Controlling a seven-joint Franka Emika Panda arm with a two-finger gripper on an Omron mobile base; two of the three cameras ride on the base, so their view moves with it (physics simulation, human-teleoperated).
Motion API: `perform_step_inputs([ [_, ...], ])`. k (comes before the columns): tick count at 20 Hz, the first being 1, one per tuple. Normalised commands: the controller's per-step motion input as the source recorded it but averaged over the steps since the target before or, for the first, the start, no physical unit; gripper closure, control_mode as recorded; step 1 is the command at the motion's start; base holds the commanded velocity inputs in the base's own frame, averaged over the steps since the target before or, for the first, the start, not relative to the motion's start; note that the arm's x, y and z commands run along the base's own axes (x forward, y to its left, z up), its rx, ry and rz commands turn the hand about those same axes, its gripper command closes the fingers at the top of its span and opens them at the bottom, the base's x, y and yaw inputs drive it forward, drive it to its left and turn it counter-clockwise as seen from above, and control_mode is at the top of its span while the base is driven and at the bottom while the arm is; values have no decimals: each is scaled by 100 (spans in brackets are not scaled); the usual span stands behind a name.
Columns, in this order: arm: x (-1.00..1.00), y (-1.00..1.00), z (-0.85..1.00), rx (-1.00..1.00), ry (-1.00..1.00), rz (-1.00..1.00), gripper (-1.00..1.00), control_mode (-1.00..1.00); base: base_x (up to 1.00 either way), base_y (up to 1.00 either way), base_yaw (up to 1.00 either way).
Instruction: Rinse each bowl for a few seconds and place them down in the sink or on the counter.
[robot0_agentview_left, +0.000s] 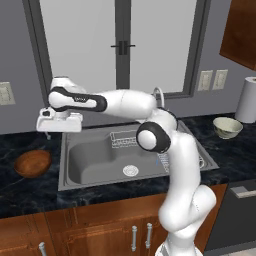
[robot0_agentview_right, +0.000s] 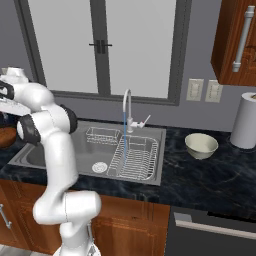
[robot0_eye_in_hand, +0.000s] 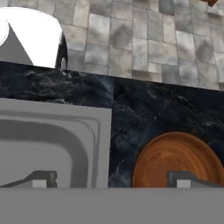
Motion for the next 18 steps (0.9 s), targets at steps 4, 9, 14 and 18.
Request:
perform_step_inputs([
  [4, -35, -46, 30, 0, -30, -8, -100, -100, 0, 0, 0],
  [9, -11, -42, 24, -1, -27, -14, -100, -100, 0, 0, 0],
  [14, 0, -52, 50, 0, -12, -17, -100, -100, 0, 0, 0],
  [18, 0, -55, 51, 0, -6, -20, -100, -100, 0, 0, 0],
])
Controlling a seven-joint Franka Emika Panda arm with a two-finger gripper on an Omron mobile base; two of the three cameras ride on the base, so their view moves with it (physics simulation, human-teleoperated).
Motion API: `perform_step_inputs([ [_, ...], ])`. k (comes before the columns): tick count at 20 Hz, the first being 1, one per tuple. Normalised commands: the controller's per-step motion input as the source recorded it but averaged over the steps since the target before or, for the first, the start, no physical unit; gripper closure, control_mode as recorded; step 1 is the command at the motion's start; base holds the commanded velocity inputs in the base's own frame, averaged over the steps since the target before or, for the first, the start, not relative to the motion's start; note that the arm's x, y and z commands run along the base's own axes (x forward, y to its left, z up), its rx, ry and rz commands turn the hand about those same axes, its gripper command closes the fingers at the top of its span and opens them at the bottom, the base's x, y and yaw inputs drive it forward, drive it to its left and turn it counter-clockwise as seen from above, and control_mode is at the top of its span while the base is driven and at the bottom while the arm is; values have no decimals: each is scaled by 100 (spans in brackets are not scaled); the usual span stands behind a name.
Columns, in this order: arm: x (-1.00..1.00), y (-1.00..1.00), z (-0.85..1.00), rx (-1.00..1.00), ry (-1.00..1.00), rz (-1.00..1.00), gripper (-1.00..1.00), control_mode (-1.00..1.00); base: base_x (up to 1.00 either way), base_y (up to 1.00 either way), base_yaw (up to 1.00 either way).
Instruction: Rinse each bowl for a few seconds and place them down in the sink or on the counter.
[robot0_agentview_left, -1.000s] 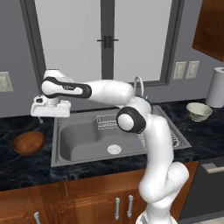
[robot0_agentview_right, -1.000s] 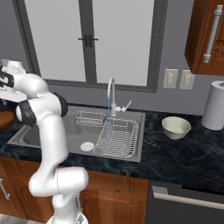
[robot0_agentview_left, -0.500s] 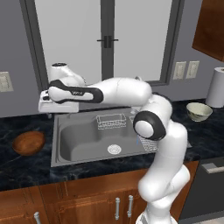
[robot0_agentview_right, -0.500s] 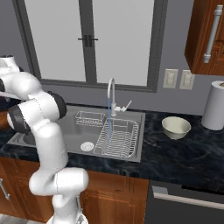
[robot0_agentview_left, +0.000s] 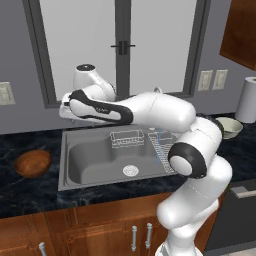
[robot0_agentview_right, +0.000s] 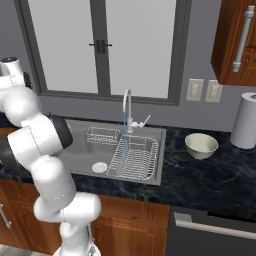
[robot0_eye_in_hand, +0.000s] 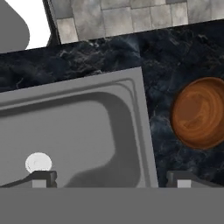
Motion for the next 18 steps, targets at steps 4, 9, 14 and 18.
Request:
perform_step_inputs([
  [4, -5, -55, 55, 0, -4, -20, -100, -100, 0, 0, 0],
  [9, -8, -49, 45, 0, -8, -22, -100, -100, 0, 0, 0],
  [14, -1, -44, 36, 0, -13, -21, -100, -100, 0, 0, 0],
  [18, -4, -46, 30, 0, -15, -20, -100, -100, 0, 0, 0],
])
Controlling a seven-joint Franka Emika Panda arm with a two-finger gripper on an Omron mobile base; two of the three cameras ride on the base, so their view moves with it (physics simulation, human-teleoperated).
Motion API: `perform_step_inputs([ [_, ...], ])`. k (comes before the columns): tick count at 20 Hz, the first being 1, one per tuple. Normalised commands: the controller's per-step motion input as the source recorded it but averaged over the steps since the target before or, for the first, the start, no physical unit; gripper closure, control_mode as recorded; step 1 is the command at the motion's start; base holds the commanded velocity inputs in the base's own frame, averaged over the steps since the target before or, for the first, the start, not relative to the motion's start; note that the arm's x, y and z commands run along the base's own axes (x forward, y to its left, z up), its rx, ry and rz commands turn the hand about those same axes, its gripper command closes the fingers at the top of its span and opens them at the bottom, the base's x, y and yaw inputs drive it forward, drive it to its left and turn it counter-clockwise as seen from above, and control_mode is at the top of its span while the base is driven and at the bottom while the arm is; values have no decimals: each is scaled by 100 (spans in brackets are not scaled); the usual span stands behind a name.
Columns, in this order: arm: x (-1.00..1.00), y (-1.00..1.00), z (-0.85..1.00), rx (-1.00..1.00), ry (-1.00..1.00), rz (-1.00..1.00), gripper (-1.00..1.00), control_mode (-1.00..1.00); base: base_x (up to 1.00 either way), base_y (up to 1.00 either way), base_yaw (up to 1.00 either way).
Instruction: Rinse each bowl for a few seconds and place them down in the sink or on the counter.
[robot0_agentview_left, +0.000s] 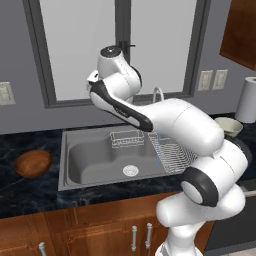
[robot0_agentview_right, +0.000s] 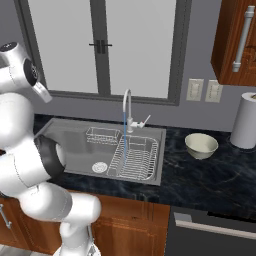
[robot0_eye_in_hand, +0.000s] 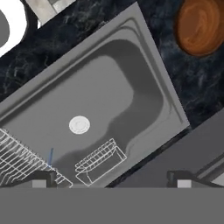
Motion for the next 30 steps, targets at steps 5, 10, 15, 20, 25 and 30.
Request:
perform_step_inputs([
  [5, -8, -47, 27, 0, -18, -18, -100, -100, 0, 0, 0],
  [10, -9, -57, 28, 0, -17, -14, -100, -100, 0, 0, 0],
  [15, -7, -66, 14, 1, -16, -13, -100, -100, 0, 0, 0],
  [20, -17, -61, 2, 2, -13, -16, -100, -100, 0, 0, 0],
  [25, -15, -48, 0, 1, -13, -20, -100, -100, 0, 0, 0],
  [30, -24, -19, 0, 4, -18, -17, -100, -100, 0, 0, 0],
])
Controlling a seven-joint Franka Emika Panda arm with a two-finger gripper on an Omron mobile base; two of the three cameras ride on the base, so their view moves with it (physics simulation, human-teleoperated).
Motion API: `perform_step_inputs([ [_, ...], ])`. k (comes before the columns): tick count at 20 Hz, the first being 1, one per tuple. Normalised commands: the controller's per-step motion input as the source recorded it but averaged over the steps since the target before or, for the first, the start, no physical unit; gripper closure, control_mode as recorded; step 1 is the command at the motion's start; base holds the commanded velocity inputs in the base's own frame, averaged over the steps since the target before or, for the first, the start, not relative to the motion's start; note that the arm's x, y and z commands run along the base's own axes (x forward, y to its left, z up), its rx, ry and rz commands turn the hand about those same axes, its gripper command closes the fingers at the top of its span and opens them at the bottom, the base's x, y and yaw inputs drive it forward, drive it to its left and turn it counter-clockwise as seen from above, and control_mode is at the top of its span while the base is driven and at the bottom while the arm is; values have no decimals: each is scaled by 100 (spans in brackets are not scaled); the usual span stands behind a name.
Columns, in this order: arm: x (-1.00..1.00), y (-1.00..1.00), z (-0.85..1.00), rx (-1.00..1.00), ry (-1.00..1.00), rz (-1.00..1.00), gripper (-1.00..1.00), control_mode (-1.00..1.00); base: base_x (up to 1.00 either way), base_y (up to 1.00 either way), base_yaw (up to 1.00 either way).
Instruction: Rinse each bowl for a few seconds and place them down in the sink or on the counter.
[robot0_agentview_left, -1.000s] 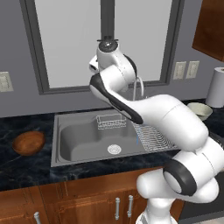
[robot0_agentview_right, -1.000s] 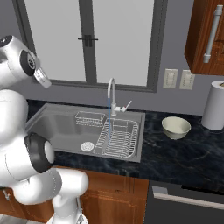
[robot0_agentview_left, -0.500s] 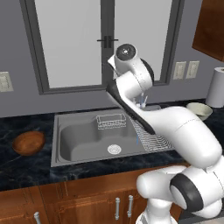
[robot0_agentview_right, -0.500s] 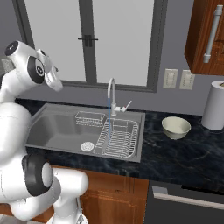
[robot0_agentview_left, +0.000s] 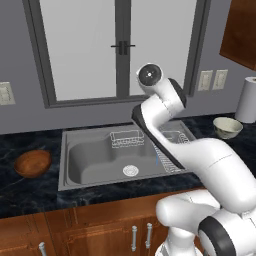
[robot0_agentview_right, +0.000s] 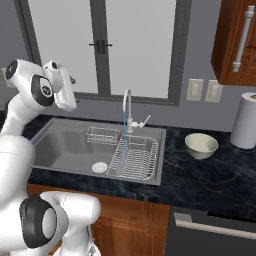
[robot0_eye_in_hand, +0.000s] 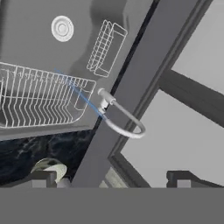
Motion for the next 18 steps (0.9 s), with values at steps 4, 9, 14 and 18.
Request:
perform_step_inputs([
  [4, -27, -33, 0, 9, -12, -21, -100, -100, 0, 0, 0],
  [9, -15, -55, 0, 11, -8, -16, -100, -100, 0, 0, 0],
  [14, -8, -57, 8, 12, -6, -11, -100, -100, 0, 0, 0],
  [18, 0, -44, 6, 13, -1, -8, -100, -100, 0, 0, 0],
])
